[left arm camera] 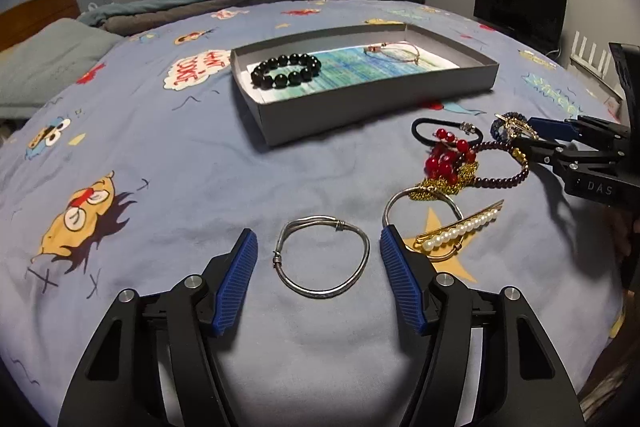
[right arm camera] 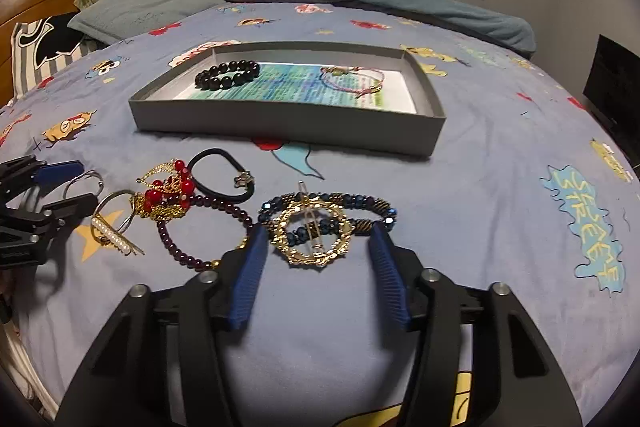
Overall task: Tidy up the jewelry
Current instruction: 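Grasp the silver hoop with the left tool while the right tool grasps the gold ring pendant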
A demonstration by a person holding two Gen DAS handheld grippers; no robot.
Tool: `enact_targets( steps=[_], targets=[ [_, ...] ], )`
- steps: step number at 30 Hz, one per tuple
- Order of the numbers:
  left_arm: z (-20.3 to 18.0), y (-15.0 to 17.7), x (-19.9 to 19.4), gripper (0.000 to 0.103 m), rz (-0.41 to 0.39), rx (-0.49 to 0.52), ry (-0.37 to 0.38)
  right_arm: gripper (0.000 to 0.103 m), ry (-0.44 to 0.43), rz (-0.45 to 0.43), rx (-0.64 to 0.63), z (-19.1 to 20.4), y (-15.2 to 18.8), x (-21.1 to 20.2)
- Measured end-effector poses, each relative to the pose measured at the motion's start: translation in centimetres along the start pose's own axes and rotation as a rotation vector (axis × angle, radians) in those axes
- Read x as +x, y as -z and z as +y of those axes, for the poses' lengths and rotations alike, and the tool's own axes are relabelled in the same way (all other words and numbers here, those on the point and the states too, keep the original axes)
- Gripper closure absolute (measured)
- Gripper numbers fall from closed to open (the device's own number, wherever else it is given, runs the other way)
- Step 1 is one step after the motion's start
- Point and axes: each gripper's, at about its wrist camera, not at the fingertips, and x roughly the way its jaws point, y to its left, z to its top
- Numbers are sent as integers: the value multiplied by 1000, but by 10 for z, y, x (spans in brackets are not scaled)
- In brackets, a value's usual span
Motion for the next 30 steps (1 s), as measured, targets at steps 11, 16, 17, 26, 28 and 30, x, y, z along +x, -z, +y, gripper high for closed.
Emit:
enact_targets(
  steps=[11, 16, 17, 26, 28, 30],
  targets=[
    [8, 0, -3, 55, -10, -39, 33, 62, -44, -29, 41, -5, -1, -7],
    [8, -4, -12, 55, -26, -40, 40, 62, -50, -67, 56, -9, -5, -18],
    [7, -5, -13, 55, -29, -40, 42, 62, -51, -71, 59, -10, -6, -20],
    [10, -28, -29, 55, -80, -33, 52, 62, -53, -106, 65, -12, -16, -31],
    [11, -33, -31, 55, -89, -32, 49, 62, -52, -115, 58, -13, -21, -33],
    [14, -43, -31, 55, -98, -36, 49, 62, -48, -124, 51, -13, -27, -34]
  ],
)
